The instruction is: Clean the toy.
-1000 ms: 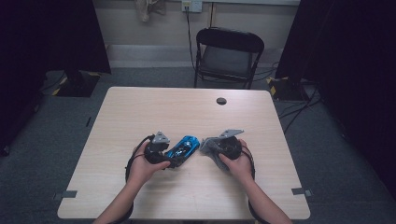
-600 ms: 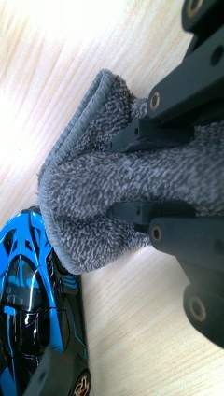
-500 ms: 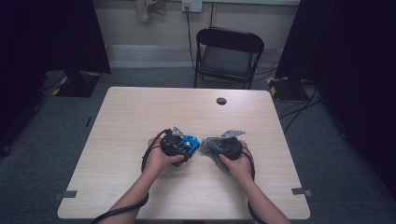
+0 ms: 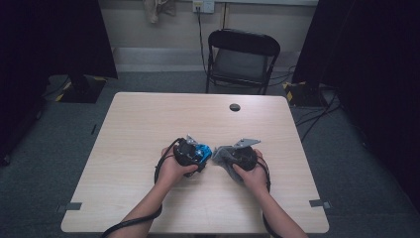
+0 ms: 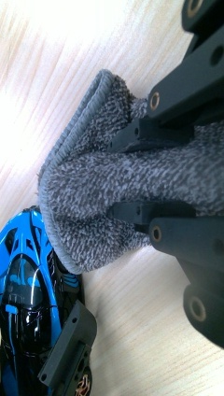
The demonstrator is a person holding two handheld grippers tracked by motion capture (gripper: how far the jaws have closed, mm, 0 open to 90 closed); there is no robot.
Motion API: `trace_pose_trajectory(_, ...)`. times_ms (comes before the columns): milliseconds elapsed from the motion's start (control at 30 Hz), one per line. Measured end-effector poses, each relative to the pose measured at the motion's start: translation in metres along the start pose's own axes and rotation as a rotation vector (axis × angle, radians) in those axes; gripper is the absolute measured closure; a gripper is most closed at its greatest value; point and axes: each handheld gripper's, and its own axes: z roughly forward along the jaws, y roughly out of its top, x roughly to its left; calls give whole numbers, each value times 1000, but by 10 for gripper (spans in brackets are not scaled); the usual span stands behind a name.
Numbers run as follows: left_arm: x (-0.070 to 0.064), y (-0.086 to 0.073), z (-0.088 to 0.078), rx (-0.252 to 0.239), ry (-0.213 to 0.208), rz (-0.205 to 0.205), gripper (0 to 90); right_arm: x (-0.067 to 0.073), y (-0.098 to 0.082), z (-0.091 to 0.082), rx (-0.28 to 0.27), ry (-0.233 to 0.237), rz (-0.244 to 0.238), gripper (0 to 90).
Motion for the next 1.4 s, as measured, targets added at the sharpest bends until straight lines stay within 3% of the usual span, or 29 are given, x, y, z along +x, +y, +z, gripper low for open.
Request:
trace_pose_trajectory(67, 0, -1, -1, -6, 9, 9, 246, 0, 0, 0, -2, 0, -1, 707)
trace_pose_trajectory(367, -1, -2, -6, -21, 14, 17, 270, 0, -1, 0, -7, 0, 2, 707)
trace_pose_trajectory(800, -1, -5, -24, -6, -47, 10, 280, -1, -1, 0, -8, 6, 7, 707)
trace_pose_trajectory(1133, 8, -19, -45, 13, -45, 28, 281, -1, 0, 0, -3, 6, 10, 707)
trace_pose_trajectory(1400, 16, -33, -64, 26, -57, 18, 282, -1, 1, 0, 4, 5, 8, 708)
